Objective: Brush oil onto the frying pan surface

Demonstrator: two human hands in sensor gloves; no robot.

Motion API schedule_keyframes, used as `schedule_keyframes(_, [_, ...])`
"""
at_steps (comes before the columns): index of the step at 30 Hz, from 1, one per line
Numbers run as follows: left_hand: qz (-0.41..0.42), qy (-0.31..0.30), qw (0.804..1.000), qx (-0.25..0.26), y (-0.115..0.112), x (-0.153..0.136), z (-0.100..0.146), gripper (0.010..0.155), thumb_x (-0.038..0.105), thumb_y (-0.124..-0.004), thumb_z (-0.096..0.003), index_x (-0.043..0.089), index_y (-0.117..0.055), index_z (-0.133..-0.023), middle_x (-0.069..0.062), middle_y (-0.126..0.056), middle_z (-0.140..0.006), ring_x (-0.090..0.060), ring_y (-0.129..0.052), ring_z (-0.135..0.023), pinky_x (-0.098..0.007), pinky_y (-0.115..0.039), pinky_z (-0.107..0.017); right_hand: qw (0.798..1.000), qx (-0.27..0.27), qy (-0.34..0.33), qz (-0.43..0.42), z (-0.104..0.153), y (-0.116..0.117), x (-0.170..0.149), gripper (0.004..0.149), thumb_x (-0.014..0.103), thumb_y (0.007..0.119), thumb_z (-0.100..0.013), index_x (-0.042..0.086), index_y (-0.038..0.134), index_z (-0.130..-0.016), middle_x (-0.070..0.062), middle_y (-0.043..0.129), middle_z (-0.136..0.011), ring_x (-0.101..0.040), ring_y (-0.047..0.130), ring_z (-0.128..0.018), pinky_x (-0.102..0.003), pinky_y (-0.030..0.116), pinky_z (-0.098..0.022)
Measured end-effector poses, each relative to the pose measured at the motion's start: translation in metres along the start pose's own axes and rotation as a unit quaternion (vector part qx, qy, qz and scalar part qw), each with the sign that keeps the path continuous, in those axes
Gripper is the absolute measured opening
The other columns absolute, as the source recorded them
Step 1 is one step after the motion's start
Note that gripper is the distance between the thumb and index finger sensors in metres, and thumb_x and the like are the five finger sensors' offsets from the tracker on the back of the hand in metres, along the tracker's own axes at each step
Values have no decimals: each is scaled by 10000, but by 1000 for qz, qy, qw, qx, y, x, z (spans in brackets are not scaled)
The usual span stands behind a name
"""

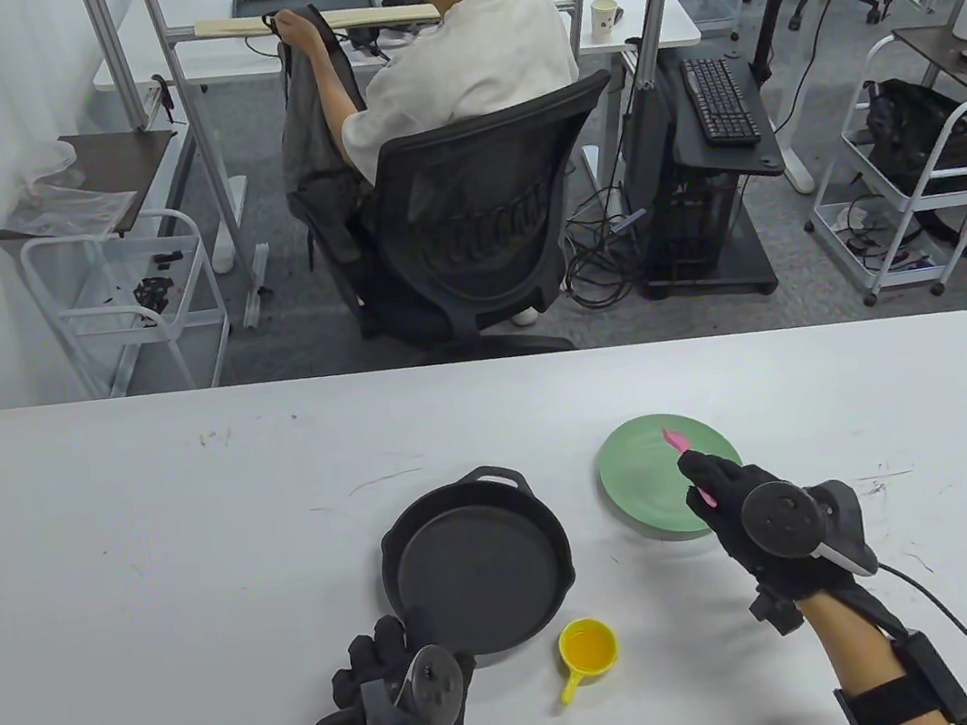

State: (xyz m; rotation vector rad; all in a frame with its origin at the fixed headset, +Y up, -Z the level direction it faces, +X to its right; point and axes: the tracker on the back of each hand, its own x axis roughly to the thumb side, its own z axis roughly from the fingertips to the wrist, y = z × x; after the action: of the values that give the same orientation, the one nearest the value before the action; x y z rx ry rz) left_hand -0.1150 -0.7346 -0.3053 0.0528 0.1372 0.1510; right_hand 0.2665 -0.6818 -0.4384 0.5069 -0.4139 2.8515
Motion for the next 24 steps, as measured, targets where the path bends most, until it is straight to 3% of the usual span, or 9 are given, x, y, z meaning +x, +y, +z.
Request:
schedule_keyframes(13, [10,4,1000,13,3,-3,0,777,666,-591,-531,258,-469,-1181,-105,-578,-1215,-456,-644,-1074,-650,-585,-714,989,94,-31,113,-2,58,-3,513,420,759,-568,264,662,-1047,-77,845,-1043,-280,877,-758,-475,766,-553])
schedule_keyframes(21, [11,0,1000,9,2,-2,0,778,668,-589,-531,263,-464,-1182,-106,-572,-1219,-457,-639,-1078,-651,-580,-716,977,160,-32,137,4,68,3,576,419,795,-558,243,620,-1078,-90,784,-1100,-307,853,-814,-493,761,-568])
schedule_keyframes(24, [12,-1,1000,10,2,-3,0,778,668,-591,-531,261,-467,-1182,-108,-573,-1219,-460,-639,-1076,-652,-580,-716,970,203,-17,130,4,70,3,595,369,799,-570,244,566,-1103,-96,719,-1145,-331,802,-871,-523,729,-595])
